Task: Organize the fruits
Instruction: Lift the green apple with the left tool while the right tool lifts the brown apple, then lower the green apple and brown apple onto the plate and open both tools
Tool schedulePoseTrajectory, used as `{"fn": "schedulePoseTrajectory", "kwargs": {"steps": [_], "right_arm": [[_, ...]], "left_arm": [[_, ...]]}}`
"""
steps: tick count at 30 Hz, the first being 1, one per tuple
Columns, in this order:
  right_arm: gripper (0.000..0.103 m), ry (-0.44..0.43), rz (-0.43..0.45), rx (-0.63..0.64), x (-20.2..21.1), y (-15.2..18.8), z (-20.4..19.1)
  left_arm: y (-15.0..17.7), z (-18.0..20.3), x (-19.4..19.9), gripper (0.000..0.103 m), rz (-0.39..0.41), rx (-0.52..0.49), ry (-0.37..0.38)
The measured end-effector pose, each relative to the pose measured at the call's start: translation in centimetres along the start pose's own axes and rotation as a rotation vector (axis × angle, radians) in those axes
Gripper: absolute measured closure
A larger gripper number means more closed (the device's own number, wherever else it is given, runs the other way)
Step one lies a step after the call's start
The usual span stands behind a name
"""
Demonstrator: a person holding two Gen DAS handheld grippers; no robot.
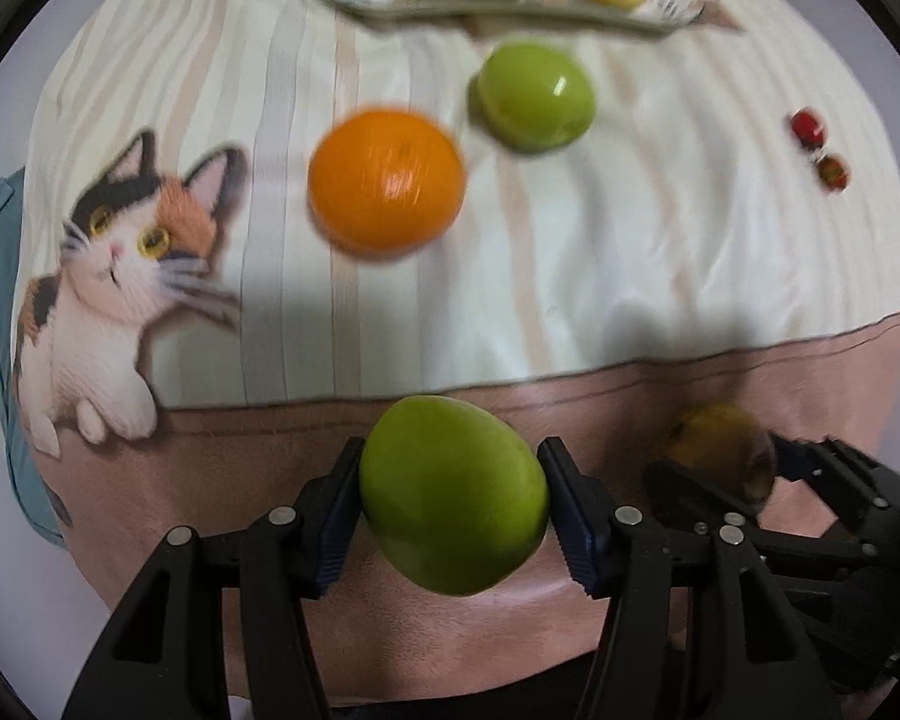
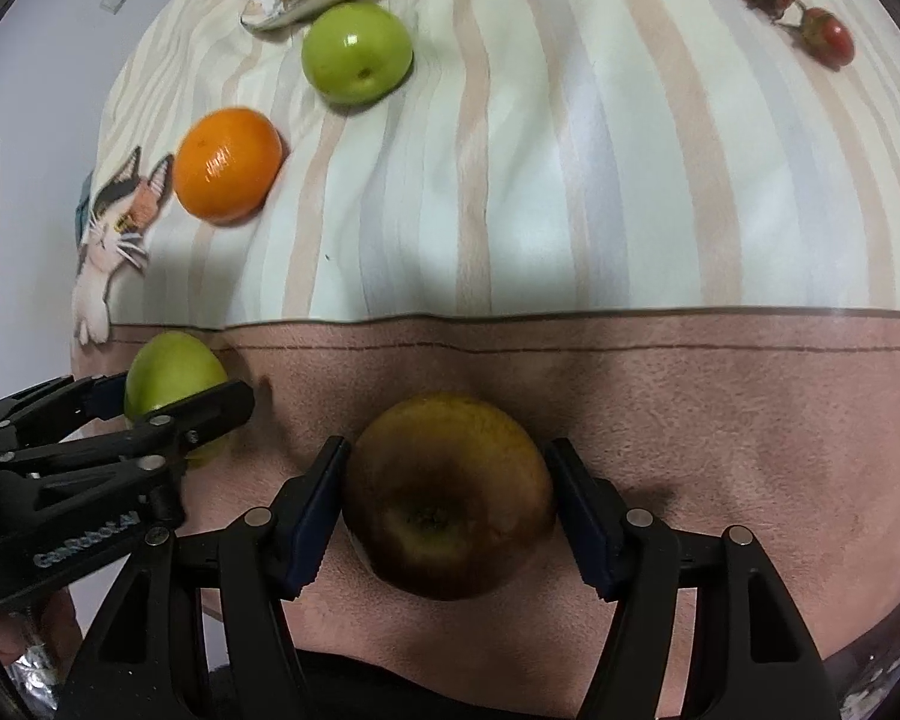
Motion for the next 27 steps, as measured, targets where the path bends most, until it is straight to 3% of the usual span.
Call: {"fn": "schedulePoseTrajectory", "kwargs": {"steps": [8,11,18,27], "right_arm": [[0.035,-0.054,0.066,-0.018,4.3,-3.2,0.4],[0.035,-0.099,0.141,-0.057,6.2,-5.4,0.2],[0.035,-0.138,0.273,-0.087,11.2,-14.5,-0.5],[0.035,-0.099,0.344,-0.103,12.3,-28.4,-2.6]], "left_arm": [[-4.2,0.5,5.7,0.049,0.099,0.019,0.066],[-6.8,-1.0,7.0,0.049,0.145,0.019,0.062],[-14.2,-4.3,6.2,0.049,0.214,0.037,0.017],[-21.4,-7.4,2.2,0.048,0.173,0.106,0.009]]}}
Point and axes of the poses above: each gripper's, at about its wrist camera, not at the fingertips, and x roughly against the way its jaws point, z to its right, y to its underside, the point moved 1 cm from there along -x, roughly the way its jaws point, and after that the axes turned 2 degrees about -x, right-handed, at the moved point
